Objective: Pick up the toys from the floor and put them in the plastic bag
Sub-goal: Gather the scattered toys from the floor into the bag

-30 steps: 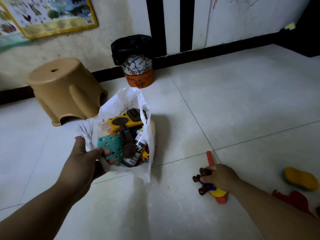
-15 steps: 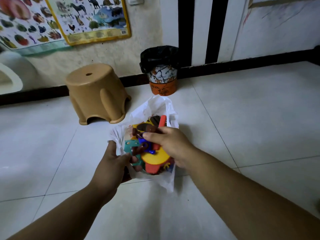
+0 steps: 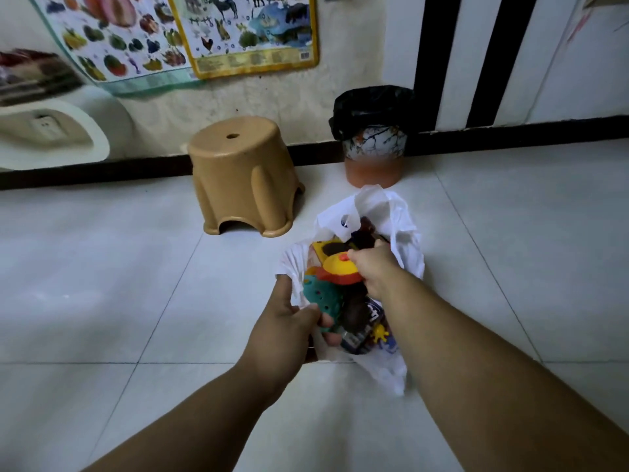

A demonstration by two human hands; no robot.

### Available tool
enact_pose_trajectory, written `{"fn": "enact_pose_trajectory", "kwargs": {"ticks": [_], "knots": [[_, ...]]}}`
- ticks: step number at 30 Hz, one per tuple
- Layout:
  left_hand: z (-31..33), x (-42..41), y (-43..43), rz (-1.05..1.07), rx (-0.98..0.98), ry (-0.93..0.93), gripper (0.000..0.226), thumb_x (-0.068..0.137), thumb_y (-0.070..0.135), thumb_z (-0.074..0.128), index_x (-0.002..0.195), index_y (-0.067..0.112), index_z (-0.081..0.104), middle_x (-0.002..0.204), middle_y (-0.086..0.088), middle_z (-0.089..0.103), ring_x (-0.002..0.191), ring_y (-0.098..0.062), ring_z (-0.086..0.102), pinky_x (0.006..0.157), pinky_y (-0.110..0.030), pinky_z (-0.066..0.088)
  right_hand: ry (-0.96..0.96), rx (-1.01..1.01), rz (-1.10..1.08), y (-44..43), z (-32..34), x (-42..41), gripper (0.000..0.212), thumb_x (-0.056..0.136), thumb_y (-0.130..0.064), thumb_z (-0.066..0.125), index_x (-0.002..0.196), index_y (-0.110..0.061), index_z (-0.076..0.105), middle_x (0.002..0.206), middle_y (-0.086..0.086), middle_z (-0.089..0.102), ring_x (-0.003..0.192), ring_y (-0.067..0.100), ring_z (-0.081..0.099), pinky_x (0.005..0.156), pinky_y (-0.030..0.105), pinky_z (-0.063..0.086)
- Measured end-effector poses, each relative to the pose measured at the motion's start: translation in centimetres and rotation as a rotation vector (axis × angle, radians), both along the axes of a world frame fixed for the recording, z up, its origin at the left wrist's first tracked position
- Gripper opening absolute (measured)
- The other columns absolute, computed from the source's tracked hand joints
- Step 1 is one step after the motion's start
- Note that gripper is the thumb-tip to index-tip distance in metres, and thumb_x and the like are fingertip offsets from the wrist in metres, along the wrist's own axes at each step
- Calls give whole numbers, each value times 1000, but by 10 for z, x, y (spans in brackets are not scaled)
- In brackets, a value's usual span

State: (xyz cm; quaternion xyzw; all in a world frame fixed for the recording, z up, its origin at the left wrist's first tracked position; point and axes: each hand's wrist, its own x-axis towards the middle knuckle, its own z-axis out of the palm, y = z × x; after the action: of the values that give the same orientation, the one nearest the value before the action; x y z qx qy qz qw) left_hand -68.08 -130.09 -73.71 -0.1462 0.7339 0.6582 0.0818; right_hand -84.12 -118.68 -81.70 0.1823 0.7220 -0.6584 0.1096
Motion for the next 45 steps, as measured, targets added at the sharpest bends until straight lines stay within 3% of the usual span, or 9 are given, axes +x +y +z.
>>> {"fn": "enact_pose_trajectory", "kwargs": {"ticks": [4, 9, 14, 20, 24, 28, 35, 39, 45], "knots": [[0, -1, 5, -25, -11, -10, 27, 98, 10, 42, 102, 37, 42, 80, -8, 64, 63, -19, 70, 64, -35, 59, 67, 353, 256, 20, 13, 28, 73, 90, -19, 58, 151, -23, 18, 154, 7, 30, 136, 29, 36, 106, 35, 37], [2, 4, 11, -17, -20, -2, 32, 98, 9, 42, 112, 38, 42, 81, -10, 63, 62, -19, 70, 66, -37, 59, 54, 939, 434, 57, 3, 61, 74, 90, -24, 57, 150, -29, 14, 157, 15, -4, 141, 39, 16, 111, 44, 32], [6, 9, 9, 27, -20, -37, 26, 98, 11, 44, 102, 37, 45, 91, -14, 66, 68, -24, 70, 73, -42, 58, 72, 1233, 354, 99, 15, 70, 75, 93, -15, 45, 151, -29, 0, 134, 15, 47, 115, 30, 53, 83, 36, 47], [15, 9, 7, 4, -39, -44, 29, 96, 7, 45, 99, 36, 47, 95, -14, 66, 72, -26, 68, 63, -34, 59, -207, 1407, 445, 123, 31, 61, 35, 89, -15, 54, 125, -14, 57, 128, 3, 56, 118, 23, 54, 90, 29, 46], [22, 1, 8, -38, -98, -49, 29, 95, 9, 45, 104, 37, 48, 97, -14, 67, 79, -27, 69, 66, -35, 60, 149, 902, 171, 135, 46, 58, 28, 84, -34, 61, 86, -6, 65, 84, 9, 59, 78, 28, 58, 63, 28, 40], [41, -13, 22, -90, -130, -52, 35, 94, 7, 44, 112, 37, 48, 92, -12, 66, 70, -24, 67, 67, -38, 60, 205, 110, 2, 144, 83, 58, 28, 87, -34, 59, 69, -13, 53, 82, 10, 56, 82, 24, 53, 73, 33, 35], [95, -54, 64, -93, 19, 12, 67, 98, 9, 43, 150, 36, 12, 76, -9, 60, 61, -20, 64, 56, -31, 57, 271, -63, -14, 177, 147, 65, 8, 93, -27, 54, 89, -20, 57, 81, 4, 52, 89, 22, 47, 106, 49, 32], [118, -74, 105, -78, 167, 49, 72, 98, 4, 43, 152, 38, 7, 81, -9, 60, 56, -13, 65, 73, -34, 56, 276, -146, -53, 233, 177, 74, 26, 93, -16, 54, 118, -22, 53, 83, 3, 50, 83, 17, 50, 88, 42, 43], [116, -76, 206, -191, 294, 47, 71, 98, 1, 41, 152, 36, 10, 89, -8, 58, 71, -10, 56, 58, -24, 56, 296, -210, -221, 334, 194, 119, 8, 87, -25, 62, 87, -29, 55, 71, -5, 47, 74, 13, 51, 75, 36, 43]]}}
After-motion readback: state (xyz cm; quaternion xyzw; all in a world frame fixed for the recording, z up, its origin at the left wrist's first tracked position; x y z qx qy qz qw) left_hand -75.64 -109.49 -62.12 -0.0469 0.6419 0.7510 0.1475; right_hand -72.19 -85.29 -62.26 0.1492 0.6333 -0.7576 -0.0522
